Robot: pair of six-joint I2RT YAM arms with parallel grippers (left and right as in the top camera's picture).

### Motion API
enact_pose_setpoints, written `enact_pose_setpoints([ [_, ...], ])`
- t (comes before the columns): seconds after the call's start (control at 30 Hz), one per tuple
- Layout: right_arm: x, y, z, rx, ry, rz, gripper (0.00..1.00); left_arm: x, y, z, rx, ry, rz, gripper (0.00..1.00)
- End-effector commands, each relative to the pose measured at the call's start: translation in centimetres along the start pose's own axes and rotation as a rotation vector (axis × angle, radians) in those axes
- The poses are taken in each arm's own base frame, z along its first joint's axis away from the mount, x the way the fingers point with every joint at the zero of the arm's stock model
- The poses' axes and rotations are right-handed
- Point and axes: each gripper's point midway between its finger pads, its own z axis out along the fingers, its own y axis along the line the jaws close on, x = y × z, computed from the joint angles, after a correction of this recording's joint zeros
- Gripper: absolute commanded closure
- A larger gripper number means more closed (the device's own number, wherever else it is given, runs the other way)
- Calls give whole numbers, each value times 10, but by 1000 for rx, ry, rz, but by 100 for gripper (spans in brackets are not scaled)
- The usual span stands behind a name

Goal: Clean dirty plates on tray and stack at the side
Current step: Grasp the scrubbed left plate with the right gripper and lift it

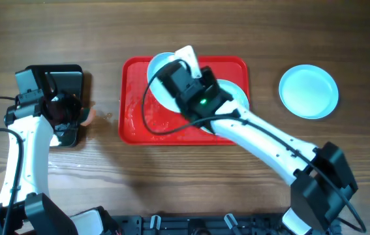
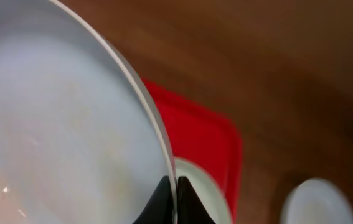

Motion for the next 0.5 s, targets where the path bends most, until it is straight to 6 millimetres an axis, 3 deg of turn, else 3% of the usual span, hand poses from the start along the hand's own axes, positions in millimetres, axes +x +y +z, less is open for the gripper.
enact_pose_setpoints([
  [0.0, -37, -13, -33, 189, -135, -169, 96, 4, 2, 3, 2, 21, 8, 94],
  [0.2, -63, -8, -65, 314, -239, -246, 96, 6, 3, 3, -4, 30, 7, 96],
  [0.47, -80, -13, -94, 449, -279, -324, 96, 6, 3, 3, -4, 29, 7, 96],
])
